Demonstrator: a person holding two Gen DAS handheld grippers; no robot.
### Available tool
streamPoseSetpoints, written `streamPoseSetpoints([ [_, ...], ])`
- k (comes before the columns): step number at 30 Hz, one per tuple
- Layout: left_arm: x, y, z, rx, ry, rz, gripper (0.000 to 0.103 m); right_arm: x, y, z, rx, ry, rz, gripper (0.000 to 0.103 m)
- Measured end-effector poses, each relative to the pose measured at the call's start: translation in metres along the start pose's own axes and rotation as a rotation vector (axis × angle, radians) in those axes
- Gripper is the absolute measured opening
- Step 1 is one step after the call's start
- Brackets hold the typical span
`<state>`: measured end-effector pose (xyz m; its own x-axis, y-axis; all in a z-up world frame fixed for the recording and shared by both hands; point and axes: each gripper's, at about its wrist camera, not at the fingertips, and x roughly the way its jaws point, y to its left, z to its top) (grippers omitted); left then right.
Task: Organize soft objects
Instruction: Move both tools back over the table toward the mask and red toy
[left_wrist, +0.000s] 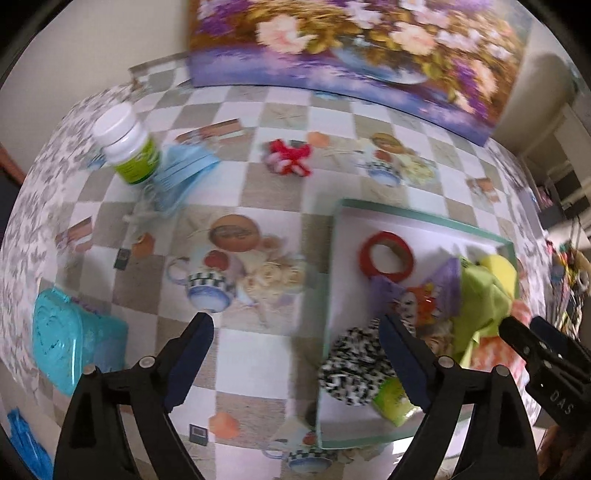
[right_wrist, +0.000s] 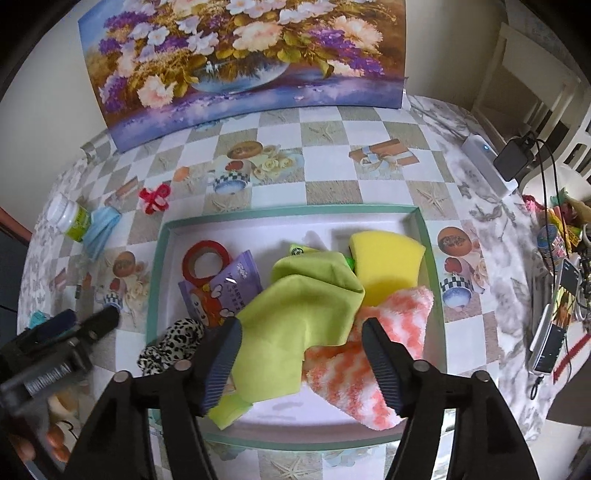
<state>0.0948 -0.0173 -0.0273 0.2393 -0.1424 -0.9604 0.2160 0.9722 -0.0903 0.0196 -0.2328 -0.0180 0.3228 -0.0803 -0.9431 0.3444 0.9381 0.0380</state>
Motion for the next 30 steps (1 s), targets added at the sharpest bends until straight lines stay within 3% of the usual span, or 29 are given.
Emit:
streamPoseSetpoints([
  [5,0.001,0.016,0.002,-0.051,-0.002,0.014,0.092,0.001,-0.001,0.0,0.0,-0.013,-0.015,0.089],
  [8,0.002,0.021,0.004,-0.063,-0.008,0.034,0.092,0.0,0.001,-0.001,-0.015,-0.028,-0.02,0.102],
  [12,0.004,0.029,0.004,-0.086,-0.002,0.047,0.092,-0.007,0.009,0.001,-0.043,-0.077,-0.001,0.103],
  [21,-0.001,0.047,0.008,-0.132,-0.015,0.034,0.092,-0.01,0.018,0.003,-0.01,-0.094,0.036,0.103],
  [30,-0.017,0.09,0.011,-0.223,-0.073,0.103,0.092,-0.01,0.055,0.003,-0.044,-0.086,0.095,0.103],
])
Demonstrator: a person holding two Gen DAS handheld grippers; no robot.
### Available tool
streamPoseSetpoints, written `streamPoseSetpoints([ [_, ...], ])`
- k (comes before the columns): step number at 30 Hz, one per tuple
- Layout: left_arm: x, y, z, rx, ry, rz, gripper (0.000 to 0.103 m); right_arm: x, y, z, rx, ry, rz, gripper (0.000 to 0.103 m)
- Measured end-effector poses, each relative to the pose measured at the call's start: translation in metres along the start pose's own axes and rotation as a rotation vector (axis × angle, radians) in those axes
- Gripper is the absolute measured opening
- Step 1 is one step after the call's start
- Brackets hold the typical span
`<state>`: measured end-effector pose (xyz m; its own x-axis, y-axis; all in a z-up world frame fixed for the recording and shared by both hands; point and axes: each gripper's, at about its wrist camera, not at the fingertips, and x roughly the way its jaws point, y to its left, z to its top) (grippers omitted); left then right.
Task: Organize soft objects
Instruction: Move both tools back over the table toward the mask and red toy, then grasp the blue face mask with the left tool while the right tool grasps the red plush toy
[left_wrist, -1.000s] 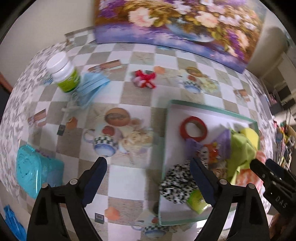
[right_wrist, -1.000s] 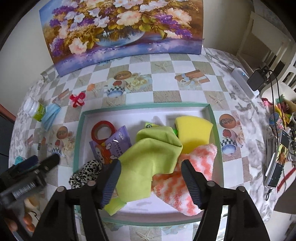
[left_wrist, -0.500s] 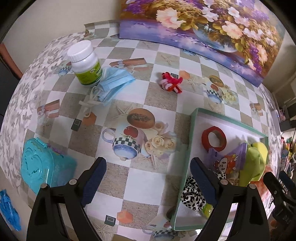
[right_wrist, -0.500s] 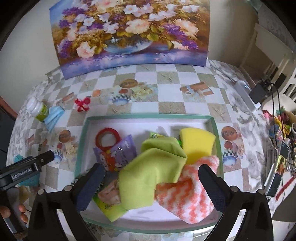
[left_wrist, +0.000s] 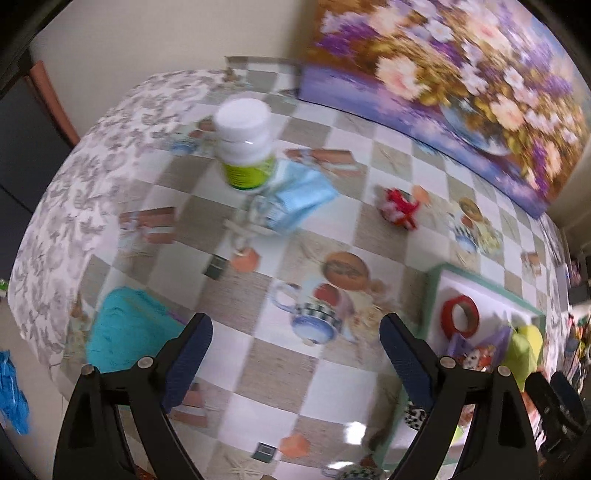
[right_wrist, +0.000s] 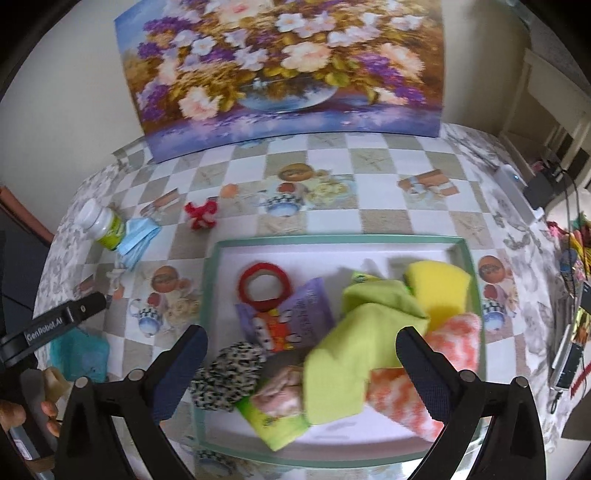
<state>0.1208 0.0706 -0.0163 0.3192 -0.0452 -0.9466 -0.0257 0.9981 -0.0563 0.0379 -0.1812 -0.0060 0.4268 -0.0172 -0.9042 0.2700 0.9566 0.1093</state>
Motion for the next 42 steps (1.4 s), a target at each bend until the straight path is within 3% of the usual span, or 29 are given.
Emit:
streamPoseSetpoints([
  [17,0.002,0.054,0.016,-0.104,-0.012,0.002,0.092,0.023,0.073,0.004,-0.083,0.029,0.08,0.103],
  [22,0.011,0.062,0.032,-0.143,-0.011,-0.045,0.092,0.038,0.083,0.018,-0.086,0.037,0.105,0.103],
  [27,0.028,0.059,0.052,-0.154,0.002,-0.08,0.092,0.052,0.093,0.04,-0.102,0.016,0.107,0.103],
  [42,0.092,0.024,0.08,-0.095,0.006,-0.062,0.092,0.116,0.083,0.086,-0.018,-0.002,0.156,0.103],
])
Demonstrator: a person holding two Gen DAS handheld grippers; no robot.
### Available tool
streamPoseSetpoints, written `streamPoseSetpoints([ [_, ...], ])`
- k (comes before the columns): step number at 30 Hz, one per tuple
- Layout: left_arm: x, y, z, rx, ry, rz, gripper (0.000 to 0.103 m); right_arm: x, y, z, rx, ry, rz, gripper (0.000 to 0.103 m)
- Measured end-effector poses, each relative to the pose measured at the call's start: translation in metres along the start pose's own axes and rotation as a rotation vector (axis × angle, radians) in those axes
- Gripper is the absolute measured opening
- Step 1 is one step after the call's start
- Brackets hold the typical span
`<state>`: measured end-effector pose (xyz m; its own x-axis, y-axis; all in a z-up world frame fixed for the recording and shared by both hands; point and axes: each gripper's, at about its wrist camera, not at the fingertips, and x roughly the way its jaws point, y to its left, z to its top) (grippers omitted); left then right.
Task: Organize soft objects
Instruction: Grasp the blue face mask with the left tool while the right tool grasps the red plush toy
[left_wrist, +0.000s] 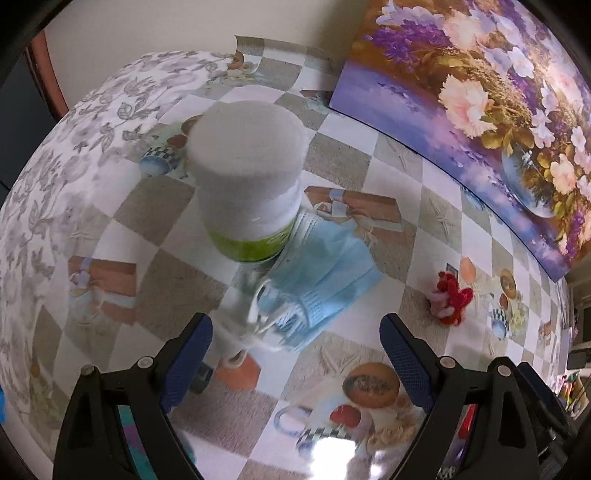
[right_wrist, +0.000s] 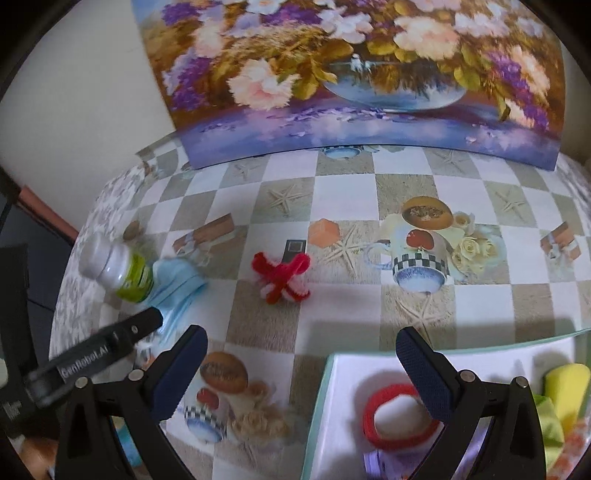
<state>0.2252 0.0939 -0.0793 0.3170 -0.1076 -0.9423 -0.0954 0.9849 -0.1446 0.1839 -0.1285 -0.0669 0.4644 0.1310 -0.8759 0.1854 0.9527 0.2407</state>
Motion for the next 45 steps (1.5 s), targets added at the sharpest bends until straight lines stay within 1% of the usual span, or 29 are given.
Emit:
streamPoseSetpoints([
  [8,0.015,-0.007,0.006,0.025,-0.024,0.011,0.092,0.026,0.005,0.011,-0.008,0.012,0.003,0.103],
  [10,0.019,-0.009,0.006,0.033,-0.024,0.02,0.092,0.031,0.006,0.011,-0.016,0.016,0.001,0.1],
  [12,0.022,-0.011,0.006,0.042,-0.026,0.034,0.092,0.035,0.008,0.012,-0.021,0.02,-0.005,0.095],
  [15,0.027,-0.012,0.007,0.051,-0.026,0.042,0.091,0.041,0.01,0.013,-0.032,0.02,-0.018,0.089],
  [19,0.03,-0.013,0.007,0.068,-0.031,0.062,0.081,0.05,0.015,0.014,-0.058,0.035,-0.013,0.085],
  [21,0.033,-0.012,0.007,0.065,-0.026,0.058,0.078,0.053,0.017,0.014,-0.068,0.043,-0.013,0.081],
  [23,0.036,-0.012,0.008,0.064,-0.021,0.062,0.068,0.056,0.02,0.014,-0.082,0.048,-0.024,0.077],
  [25,0.039,-0.012,0.008,0.067,-0.017,0.063,0.062,0.059,0.023,0.014,-0.092,0.053,-0.022,0.072],
  [27,0.039,-0.013,0.007,0.076,-0.024,0.07,0.06,0.061,0.025,0.013,-0.103,0.049,-0.019,0.064],
  [28,0.039,-0.013,0.008,0.078,-0.025,0.069,0.059,0.061,0.026,0.013,-0.11,0.047,-0.024,0.062],
  [29,0.039,-0.013,0.007,0.079,-0.027,0.07,0.056,0.061,0.026,0.013,-0.114,0.046,-0.027,0.056],
  [30,0.04,-0.014,0.011,0.081,-0.028,0.072,0.055,0.061,0.027,0.013,-0.116,0.044,-0.028,0.047],
  [33,0.039,-0.016,0.01,0.089,-0.032,0.078,0.049,0.061,0.027,0.012,-0.128,0.04,-0.033,0.039],
  [37,0.041,-0.014,0.01,0.098,-0.037,0.074,0.045,0.059,0.026,0.009,-0.135,0.044,-0.032,0.037],
  [39,0.041,-0.013,0.01,0.097,-0.038,0.071,0.04,0.058,0.026,0.007,-0.132,0.045,-0.03,0.037],
  [43,0.038,-0.007,0.01,0.078,-0.032,0.051,0.023,0.055,0.024,0.004,-0.125,0.051,-0.03,0.037],
  [45,0.038,-0.005,0.009,0.078,-0.03,0.036,0.02,0.053,0.023,0.002,-0.119,0.054,-0.026,0.037],
])
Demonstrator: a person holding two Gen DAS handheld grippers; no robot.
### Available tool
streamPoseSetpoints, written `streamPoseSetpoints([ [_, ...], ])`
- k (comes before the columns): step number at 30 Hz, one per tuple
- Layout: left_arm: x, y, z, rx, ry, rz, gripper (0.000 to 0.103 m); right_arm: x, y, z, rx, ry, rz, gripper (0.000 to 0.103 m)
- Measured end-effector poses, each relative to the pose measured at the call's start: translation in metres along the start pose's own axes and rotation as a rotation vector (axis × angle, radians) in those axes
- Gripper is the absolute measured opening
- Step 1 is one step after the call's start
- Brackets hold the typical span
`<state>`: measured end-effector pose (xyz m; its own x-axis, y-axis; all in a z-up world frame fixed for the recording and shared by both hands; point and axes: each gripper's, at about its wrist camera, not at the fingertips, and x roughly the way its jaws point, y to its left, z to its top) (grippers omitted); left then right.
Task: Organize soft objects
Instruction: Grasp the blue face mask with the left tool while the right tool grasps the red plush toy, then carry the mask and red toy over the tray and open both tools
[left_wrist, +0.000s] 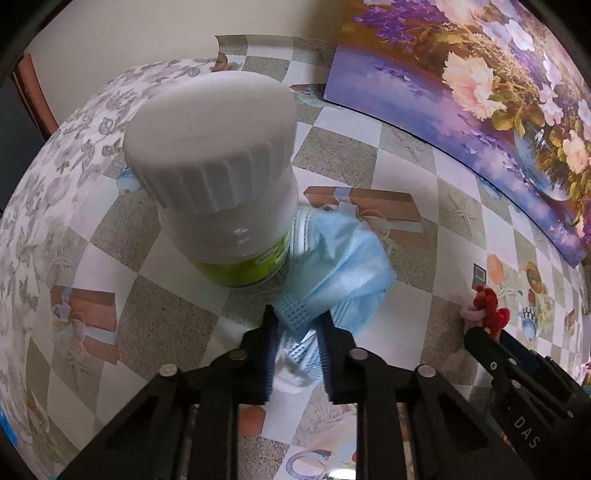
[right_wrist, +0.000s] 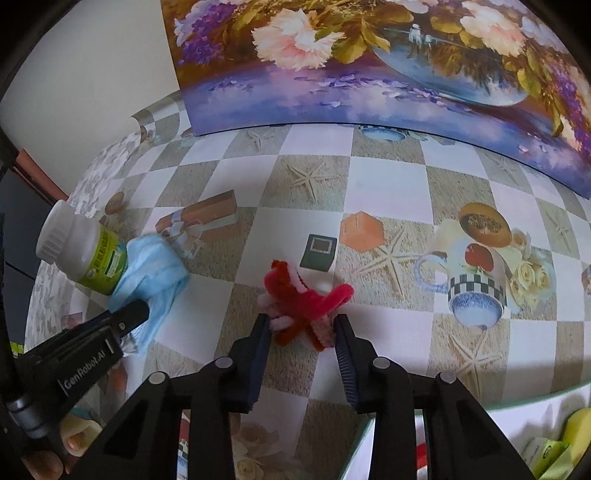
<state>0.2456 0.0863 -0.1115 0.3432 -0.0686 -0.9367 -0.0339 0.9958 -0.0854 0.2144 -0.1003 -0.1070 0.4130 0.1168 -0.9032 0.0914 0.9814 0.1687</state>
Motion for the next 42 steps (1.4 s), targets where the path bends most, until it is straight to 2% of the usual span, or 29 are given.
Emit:
streamPoseSetpoints([
  [8,-0.007,0.008,-0.001,-0.018,0.012,-0.045,0.009,-0.007,-0.003,-0.004,0.009,0.003,0.004,0.036],
  [18,-0.037,0.011,-0.002,-0.041,-0.007,-0.08,0.007,-0.03,-0.004,-0.009,0.019,-0.011,0.014,0.032],
  [31,-0.106,-0.017,-0.018,-0.028,-0.07,-0.163,0.007,-0.101,-0.009,-0.028,0.057,-0.06,0.016,0.031],
  [42,-0.152,-0.025,-0.049,0.037,-0.118,-0.152,0.007,-0.151,-0.013,-0.06,0.048,-0.085,0.002,0.031],
])
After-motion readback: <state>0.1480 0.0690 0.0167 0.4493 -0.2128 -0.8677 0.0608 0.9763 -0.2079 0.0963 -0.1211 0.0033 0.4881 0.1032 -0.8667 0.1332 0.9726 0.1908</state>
